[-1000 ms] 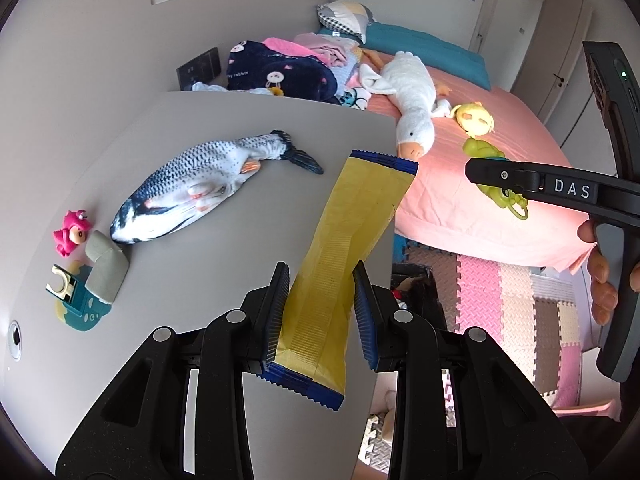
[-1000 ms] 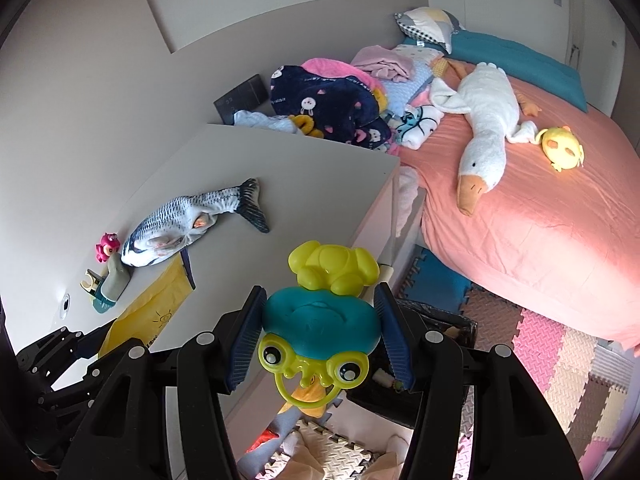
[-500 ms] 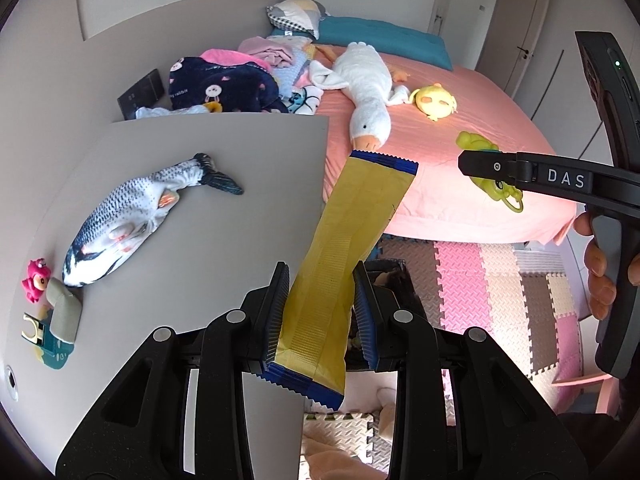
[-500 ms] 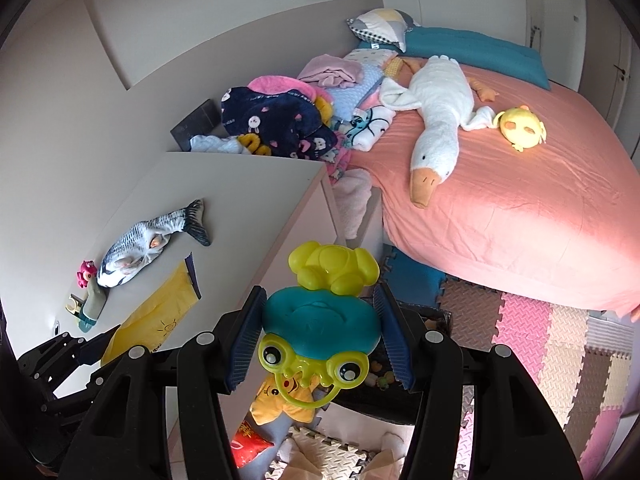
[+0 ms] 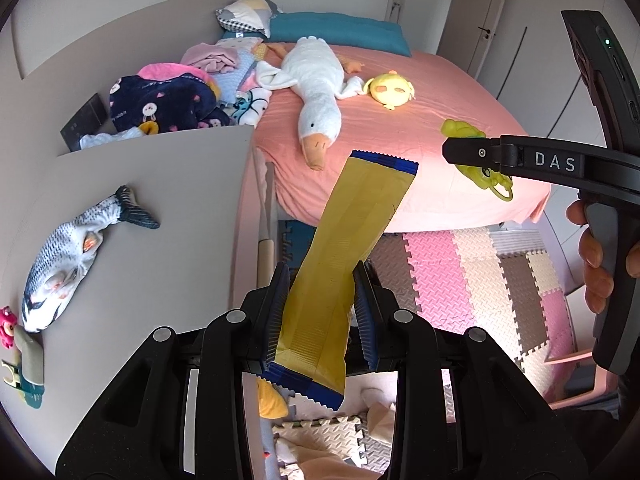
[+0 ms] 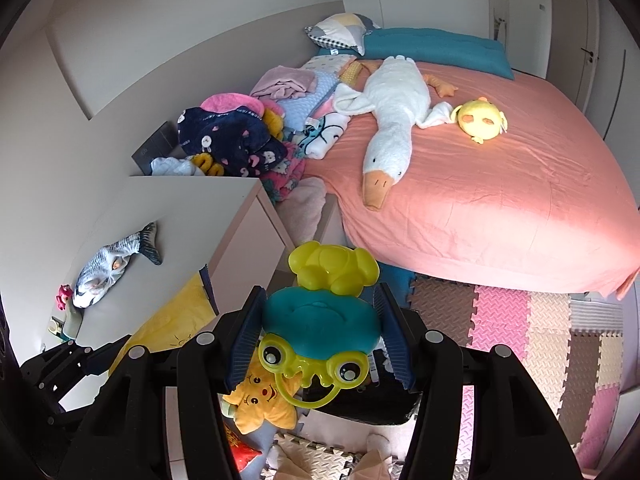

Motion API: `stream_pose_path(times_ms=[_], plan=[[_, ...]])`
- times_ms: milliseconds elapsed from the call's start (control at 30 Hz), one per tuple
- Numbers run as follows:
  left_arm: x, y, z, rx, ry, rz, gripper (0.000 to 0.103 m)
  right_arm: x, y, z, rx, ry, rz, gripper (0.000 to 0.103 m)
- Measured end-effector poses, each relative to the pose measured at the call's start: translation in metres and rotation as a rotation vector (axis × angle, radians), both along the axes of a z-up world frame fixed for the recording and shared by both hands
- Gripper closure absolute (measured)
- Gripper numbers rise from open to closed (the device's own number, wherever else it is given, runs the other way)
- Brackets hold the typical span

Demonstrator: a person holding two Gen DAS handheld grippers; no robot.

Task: Collect trash
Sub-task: 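Carry the strip and frog toy over the black bin and open both tools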

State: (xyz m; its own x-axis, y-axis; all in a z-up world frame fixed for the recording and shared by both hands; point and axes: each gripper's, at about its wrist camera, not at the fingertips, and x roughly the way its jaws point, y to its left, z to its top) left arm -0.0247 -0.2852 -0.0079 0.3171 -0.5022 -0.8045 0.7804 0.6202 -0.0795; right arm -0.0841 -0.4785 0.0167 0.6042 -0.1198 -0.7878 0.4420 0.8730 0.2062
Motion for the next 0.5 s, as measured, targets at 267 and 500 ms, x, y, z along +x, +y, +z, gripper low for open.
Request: stream_pose_path(times_ms=[267, 500], plan=[[-0.005, -0.036, -0.013, 0.068, 0.0, -0.063, 0.007, 0.001, -0.03, -0.001, 0.005, 0.0, -0.05, 0.011], [-0.007, -0.044, -0.014, 0.095, -0.053, -0.076, 0.006, 0.004, -0.046, 0.0, -0.056, -0.012, -0.105, 0.003]])
